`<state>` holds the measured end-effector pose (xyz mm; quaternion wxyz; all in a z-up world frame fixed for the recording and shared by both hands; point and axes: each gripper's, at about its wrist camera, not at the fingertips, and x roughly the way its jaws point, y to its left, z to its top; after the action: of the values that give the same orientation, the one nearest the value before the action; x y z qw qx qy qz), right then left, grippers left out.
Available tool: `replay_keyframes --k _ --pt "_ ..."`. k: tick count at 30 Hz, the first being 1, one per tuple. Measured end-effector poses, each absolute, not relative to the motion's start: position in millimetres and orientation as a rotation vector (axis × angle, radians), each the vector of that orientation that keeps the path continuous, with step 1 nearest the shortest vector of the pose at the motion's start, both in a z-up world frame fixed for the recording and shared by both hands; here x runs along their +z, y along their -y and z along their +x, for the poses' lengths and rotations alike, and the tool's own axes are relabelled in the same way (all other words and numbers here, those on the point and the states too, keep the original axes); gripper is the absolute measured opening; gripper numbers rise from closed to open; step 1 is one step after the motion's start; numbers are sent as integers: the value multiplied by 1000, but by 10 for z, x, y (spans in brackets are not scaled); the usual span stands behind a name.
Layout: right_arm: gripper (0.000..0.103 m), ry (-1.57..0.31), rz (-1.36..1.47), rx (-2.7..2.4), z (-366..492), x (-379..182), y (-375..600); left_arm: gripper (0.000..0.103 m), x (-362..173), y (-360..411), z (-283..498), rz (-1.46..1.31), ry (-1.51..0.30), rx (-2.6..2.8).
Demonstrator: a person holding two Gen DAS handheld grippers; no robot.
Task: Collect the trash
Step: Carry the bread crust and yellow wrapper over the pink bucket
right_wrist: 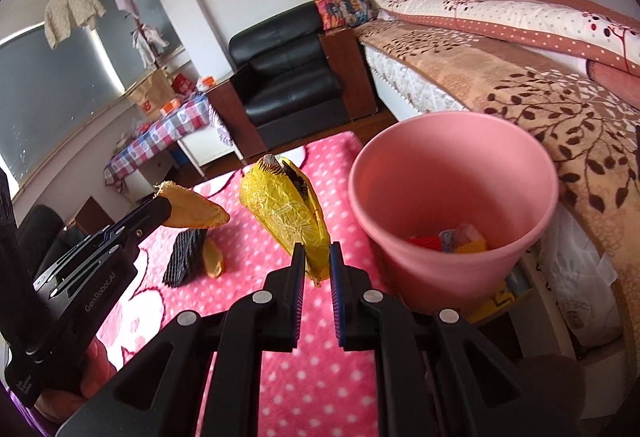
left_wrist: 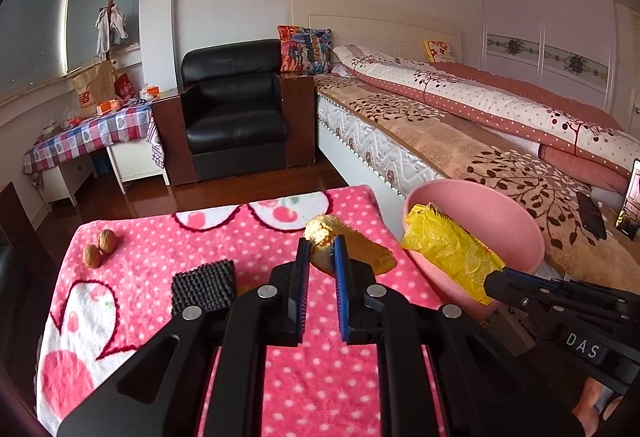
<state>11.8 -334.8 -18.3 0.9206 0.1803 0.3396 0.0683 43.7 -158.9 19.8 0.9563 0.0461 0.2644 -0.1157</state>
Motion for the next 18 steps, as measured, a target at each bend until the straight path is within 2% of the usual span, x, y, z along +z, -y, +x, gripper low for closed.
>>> replay_keyframes --k 9,18 --pt "12 -662 398 32 183 -121 3835 12 253 2063 635 115 -524 -305" --pt "12 -685 422 -38 299 -315 4218 12 86 2525 772 167 -559 -378"
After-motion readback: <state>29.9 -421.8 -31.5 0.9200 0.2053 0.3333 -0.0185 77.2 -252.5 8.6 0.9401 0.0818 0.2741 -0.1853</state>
